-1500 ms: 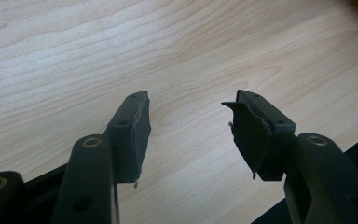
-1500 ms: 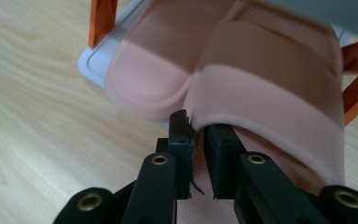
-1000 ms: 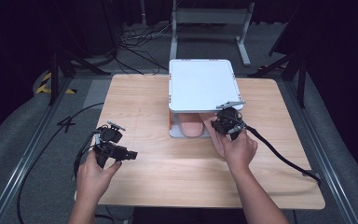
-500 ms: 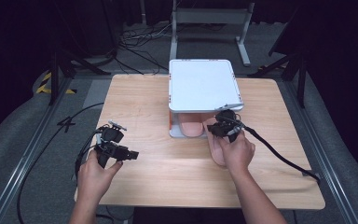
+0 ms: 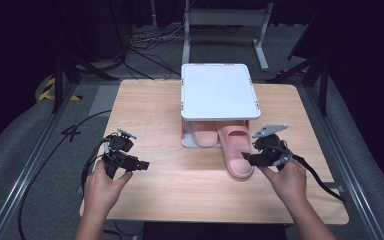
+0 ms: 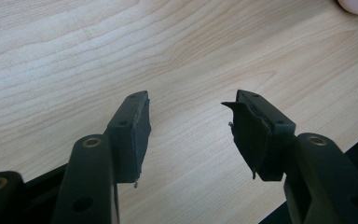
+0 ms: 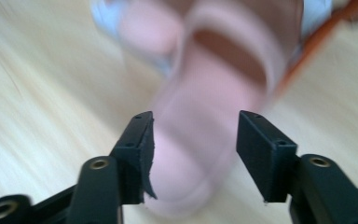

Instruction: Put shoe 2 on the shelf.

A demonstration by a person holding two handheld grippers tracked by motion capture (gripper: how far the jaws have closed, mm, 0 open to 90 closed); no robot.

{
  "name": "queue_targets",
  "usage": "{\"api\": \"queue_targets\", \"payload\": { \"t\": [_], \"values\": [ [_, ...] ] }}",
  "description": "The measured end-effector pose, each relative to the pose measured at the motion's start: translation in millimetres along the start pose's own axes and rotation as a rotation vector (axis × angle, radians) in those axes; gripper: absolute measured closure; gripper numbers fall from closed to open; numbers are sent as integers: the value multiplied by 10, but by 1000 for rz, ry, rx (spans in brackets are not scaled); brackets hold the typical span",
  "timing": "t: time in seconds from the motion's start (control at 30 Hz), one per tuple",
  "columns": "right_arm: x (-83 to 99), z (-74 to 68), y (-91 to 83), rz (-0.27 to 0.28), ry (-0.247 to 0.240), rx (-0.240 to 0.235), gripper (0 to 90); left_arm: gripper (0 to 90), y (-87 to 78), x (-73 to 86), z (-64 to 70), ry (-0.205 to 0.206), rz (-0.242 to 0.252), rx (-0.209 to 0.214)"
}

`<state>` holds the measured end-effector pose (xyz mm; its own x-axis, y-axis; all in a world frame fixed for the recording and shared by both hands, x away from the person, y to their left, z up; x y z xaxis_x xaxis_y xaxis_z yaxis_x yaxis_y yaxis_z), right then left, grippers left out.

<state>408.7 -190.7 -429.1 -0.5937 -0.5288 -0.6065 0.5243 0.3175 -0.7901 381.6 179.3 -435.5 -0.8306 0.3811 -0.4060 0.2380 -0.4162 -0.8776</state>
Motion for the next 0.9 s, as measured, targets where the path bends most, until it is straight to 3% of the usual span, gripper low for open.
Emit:
{"api": "queue_targets", "payload": {
  "t": [0.03, 0.13, 0.17, 0.2, 0.37, 0.43, 0.57, 0.7, 0.8, 0.9],
  "values": [
    [104, -17, -4, -24, -24, 8, 440, 468, 7, -7, 10, 3, -3, 0],
    [346, -58, -8, -74, 3, -39, 451, 468, 28, -24, 32, 10, -11, -1],
    [346, -58, -8, -74, 3, -39, 451, 468, 28, -24, 32, 10, -11, -1],
    [472, -77, 24, -132, 13, -36, 453, 468, 45, -33, 37, 11, -12, -1],
    [591, -109, 106, -180, 3, -52, 441, 467, 54, -41, 34, 15, -18, 1],
    [695, -117, 184, -251, -19, -17, 393, 467, 48, -46, 24, 13, -11, 3],
    [783, -178, 294, -317, -37, -35, 399, 467, 63, -47, 21, 21, -20, 4],
    [814, -191, 362, -341, -27, -39, 421, 467, 63, -47, 34, 19, -14, 7],
    [833, -180, 409, -347, 15, -94, 445, 466, 51, -34, 24, 17, -14, 5],
    [815, -138, 433, -332, 36, -101, 472, 466, 56, -11, 18, 9, -15, 2]
  ]
}}
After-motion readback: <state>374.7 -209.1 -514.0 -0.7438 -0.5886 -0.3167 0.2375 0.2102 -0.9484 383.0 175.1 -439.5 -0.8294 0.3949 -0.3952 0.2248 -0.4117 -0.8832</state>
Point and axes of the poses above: each handheld gripper's, and its own axes: y roughly forward along the jaws, x roughly out of its underside, z roughly to its right, the point moved 7 cm from there along y, roughly forward along the jaws, and after that the axes turned 2 degrees about y, right-handed, at the moved point
